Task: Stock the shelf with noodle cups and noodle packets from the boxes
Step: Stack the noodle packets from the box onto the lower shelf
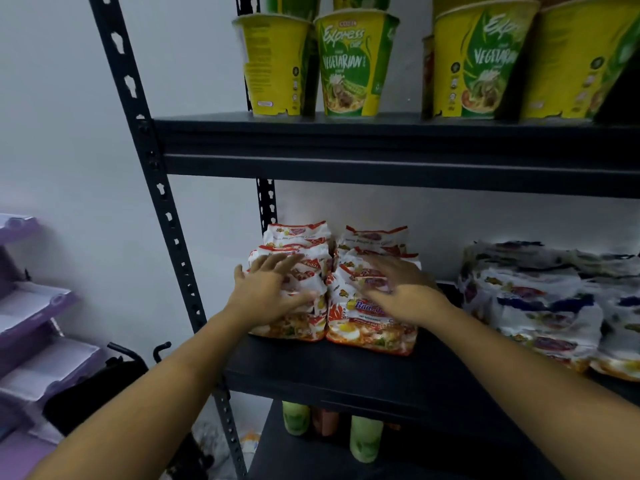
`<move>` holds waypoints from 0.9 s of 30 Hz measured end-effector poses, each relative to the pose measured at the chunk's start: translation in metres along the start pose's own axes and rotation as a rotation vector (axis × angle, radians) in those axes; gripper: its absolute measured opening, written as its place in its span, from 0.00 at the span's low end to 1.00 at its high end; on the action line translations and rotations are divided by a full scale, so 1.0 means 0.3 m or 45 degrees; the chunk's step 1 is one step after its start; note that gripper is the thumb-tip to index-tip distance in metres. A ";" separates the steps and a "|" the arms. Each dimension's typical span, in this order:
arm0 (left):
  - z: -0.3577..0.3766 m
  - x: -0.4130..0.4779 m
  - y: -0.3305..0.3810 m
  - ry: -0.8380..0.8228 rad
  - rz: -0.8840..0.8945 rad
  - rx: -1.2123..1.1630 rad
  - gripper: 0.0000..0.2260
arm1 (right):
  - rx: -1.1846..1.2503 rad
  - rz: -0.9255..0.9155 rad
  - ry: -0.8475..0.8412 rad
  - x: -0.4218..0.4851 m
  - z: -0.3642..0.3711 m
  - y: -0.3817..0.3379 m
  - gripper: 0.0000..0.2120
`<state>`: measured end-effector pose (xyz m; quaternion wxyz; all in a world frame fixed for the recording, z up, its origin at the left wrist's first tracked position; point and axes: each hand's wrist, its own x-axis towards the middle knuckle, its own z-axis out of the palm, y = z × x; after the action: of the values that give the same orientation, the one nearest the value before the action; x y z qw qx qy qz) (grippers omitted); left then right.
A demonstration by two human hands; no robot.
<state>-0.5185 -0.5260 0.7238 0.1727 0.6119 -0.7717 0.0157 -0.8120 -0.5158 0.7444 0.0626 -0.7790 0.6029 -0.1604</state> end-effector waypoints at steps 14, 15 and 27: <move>0.012 0.357 -0.091 -0.270 -0.115 -0.215 0.23 | 0.190 0.256 -0.219 0.256 -0.012 0.024 0.23; 0.017 0.368 -0.099 -0.253 -0.109 -0.266 0.23 | 0.204 0.242 -0.221 0.250 -0.018 0.010 0.21; 0.027 0.502 -0.079 -0.072 -0.209 -0.403 0.33 | -0.017 0.459 0.026 0.361 -0.024 0.006 0.22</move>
<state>-0.5267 -0.6752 0.7549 0.2459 0.6382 -0.7165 -0.1372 -0.7920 -0.6194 0.7696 0.0790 -0.6570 0.7344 -0.1506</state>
